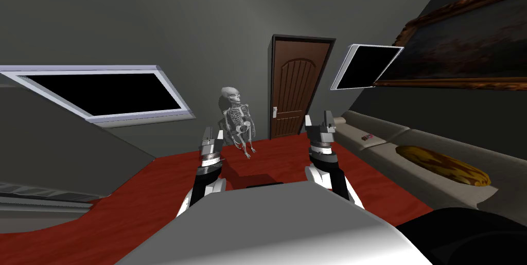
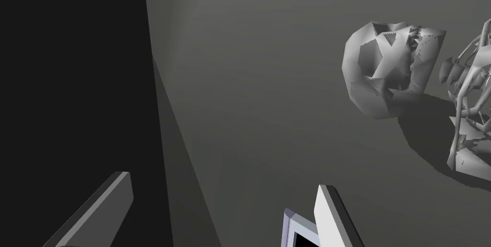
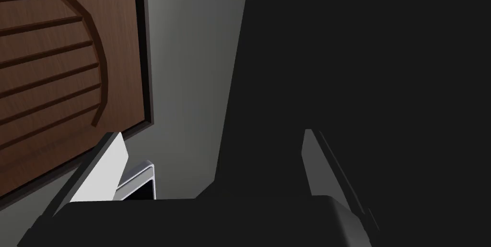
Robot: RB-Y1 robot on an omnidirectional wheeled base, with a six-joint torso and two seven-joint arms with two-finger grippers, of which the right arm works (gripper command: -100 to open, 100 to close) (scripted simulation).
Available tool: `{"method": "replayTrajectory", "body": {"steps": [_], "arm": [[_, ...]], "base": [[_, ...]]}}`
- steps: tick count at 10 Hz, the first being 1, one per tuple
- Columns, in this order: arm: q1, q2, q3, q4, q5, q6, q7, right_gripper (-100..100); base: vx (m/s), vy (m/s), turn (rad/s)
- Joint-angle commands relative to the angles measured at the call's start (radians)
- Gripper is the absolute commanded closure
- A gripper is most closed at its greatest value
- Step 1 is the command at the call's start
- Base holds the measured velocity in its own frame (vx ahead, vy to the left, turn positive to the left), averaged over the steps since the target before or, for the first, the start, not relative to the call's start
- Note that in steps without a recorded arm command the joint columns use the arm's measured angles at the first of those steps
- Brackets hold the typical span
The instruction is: Pull the door open
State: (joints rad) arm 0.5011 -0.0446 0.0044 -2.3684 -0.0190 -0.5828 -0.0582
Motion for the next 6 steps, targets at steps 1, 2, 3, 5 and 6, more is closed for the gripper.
{"method": "replayTrajectory", "body": {"steps": [1, 2, 3, 5, 6], "arm": [[-0.014, -0.006, -0.001, 0.032, -0.024, 0.006, -0.025, -100], [-0.023, -0.009, -0.002, 0.051, -0.039, 0.010, -0.040, -100], [-0.035, -0.013, -0.003, 0.077, -0.058, 0.015, -0.061, -100], [-0.055, -0.020, -0.004, 0.122, -0.092, 0.024, -0.096, -100], [-0.063, -0.022, -0.005, 0.140, -0.105, 0.028, -0.110, -100]], "base": [[0.054, -0.041, 0.111], [0.102, -0.043, 0.096], [0.145, -0.053, 0.078], [0.136, -0.058, 0.094], [0.103, -0.058, 0.058]]}}
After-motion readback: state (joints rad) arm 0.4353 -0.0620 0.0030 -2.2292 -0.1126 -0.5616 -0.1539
